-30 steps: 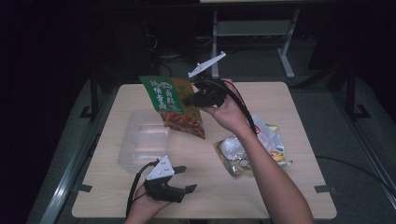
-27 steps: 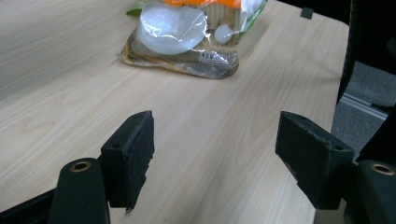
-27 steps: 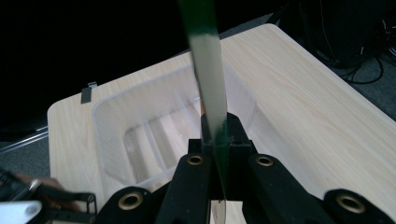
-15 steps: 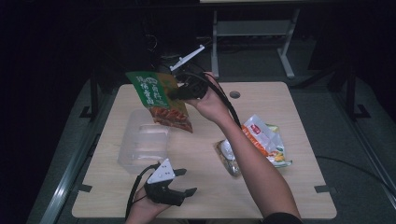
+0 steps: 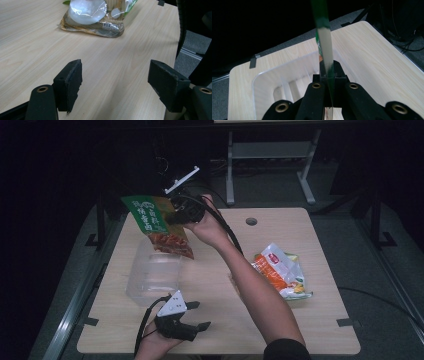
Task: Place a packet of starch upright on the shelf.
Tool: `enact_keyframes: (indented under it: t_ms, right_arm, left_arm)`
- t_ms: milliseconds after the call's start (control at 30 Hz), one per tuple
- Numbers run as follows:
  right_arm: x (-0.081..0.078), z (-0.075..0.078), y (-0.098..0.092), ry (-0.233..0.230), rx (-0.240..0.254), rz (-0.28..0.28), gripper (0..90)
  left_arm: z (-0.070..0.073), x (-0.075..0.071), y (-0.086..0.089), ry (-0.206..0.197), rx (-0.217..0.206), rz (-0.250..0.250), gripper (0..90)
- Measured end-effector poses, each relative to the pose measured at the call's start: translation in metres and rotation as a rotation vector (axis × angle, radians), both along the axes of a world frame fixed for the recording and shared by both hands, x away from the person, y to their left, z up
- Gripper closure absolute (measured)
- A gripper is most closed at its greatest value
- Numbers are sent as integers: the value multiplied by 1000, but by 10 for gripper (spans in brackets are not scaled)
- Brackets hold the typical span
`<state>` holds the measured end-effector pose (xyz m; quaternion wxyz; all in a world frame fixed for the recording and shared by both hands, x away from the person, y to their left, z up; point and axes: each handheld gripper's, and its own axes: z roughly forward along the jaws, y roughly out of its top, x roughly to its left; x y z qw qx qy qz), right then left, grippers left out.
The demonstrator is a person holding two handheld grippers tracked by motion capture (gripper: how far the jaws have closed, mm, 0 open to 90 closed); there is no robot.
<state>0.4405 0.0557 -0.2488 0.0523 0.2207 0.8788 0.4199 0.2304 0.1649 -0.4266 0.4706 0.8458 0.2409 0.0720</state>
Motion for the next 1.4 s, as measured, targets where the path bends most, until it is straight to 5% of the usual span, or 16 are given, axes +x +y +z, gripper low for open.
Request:
enact_keyframes:
  t_ms: [867,1400]
  right_arm:
    - [23,-43,42,39,18,5,900]
    - [33,-78,39,87,42,-30,899]
  left_arm:
    - [0,-2,0,1,6,6,273]
    - [-1,-1,1,1,6,0,273]
